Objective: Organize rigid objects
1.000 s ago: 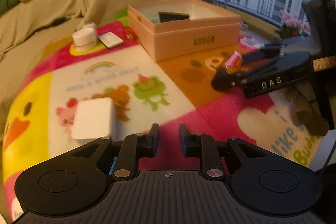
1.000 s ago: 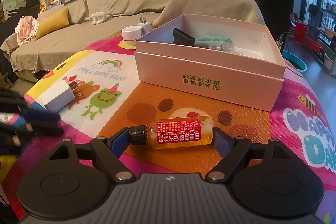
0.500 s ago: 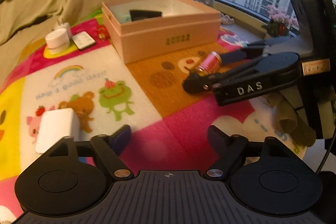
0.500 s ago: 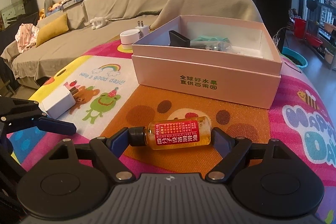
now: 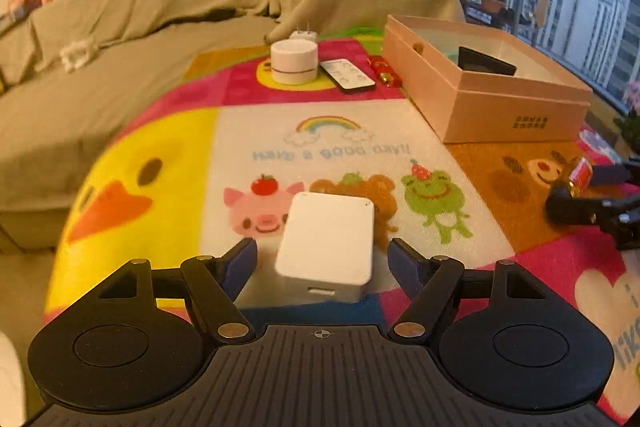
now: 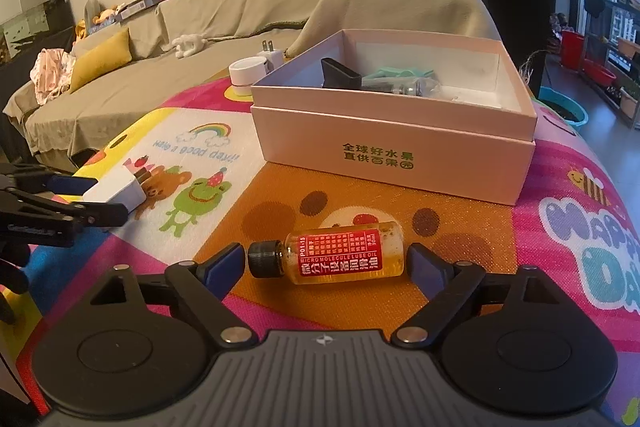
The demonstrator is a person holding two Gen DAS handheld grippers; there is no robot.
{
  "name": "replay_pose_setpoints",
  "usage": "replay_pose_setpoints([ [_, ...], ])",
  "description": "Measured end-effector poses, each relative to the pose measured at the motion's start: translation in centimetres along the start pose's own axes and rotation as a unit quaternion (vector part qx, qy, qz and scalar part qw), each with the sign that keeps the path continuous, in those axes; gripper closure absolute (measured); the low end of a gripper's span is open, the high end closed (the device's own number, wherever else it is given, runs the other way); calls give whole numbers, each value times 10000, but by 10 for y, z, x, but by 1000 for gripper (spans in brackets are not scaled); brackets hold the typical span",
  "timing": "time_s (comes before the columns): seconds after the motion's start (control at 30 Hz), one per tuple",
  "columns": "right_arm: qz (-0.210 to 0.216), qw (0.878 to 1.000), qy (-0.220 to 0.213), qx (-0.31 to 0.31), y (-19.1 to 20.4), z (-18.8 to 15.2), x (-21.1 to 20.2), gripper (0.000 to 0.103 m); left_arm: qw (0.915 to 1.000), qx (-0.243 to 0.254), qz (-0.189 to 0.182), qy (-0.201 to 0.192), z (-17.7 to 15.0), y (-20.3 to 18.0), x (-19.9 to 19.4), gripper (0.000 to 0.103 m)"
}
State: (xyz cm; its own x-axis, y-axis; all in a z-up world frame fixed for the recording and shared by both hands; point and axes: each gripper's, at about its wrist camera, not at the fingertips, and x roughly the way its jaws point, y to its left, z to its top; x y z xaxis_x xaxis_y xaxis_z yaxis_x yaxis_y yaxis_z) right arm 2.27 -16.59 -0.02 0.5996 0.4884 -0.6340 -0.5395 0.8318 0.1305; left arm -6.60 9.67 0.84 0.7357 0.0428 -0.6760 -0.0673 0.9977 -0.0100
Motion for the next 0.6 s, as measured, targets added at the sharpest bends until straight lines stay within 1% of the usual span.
replay_pose_setpoints([
  [0.1, -26, 9999, 35, -101, 3, 0, 1, 15, 9996, 140, 4, -256, -5, -5, 4, 24],
  [0.17, -65, 9998, 75, -190, 6, 0, 3, 15, 9991, 211, 45, -371, -10, -9, 0, 27],
  [0.23, -83, 9995, 107, -275, 9, 1, 4, 14, 9991, 162, -61, -382, -14, -6, -4, 33],
  [0.33, -139, 9991, 132, -387, 13, 0, 6, 14, 9990, 227, -178, -356, -15, -5, -6, 35],
  [0.43, -173, 9988, 84, -450, 14, -1, 4, 22, 9990, 248, -211, -302, -12, -5, -5, 36],
  [0.47, -174, 9987, 67, -468, 15, -1, 4, 24, 9991, 224, -193, -300, -12, -5, -4, 38],
  [0.5, -175, 9986, 67, -486, 16, -2, 4, 24, 9993, 181, -107, -312, -11, -5, -4, 50],
  [0.53, -183, 9986, 68, -496, 16, -1, 4, 24, 9994, 131, -23, -330, -10, -5, -4, 53],
  [0.6, -186, 9985, 71, -503, 16, -1, 4, 24, 9995, 78, 9, -310, -8, -5, -2, 53],
])
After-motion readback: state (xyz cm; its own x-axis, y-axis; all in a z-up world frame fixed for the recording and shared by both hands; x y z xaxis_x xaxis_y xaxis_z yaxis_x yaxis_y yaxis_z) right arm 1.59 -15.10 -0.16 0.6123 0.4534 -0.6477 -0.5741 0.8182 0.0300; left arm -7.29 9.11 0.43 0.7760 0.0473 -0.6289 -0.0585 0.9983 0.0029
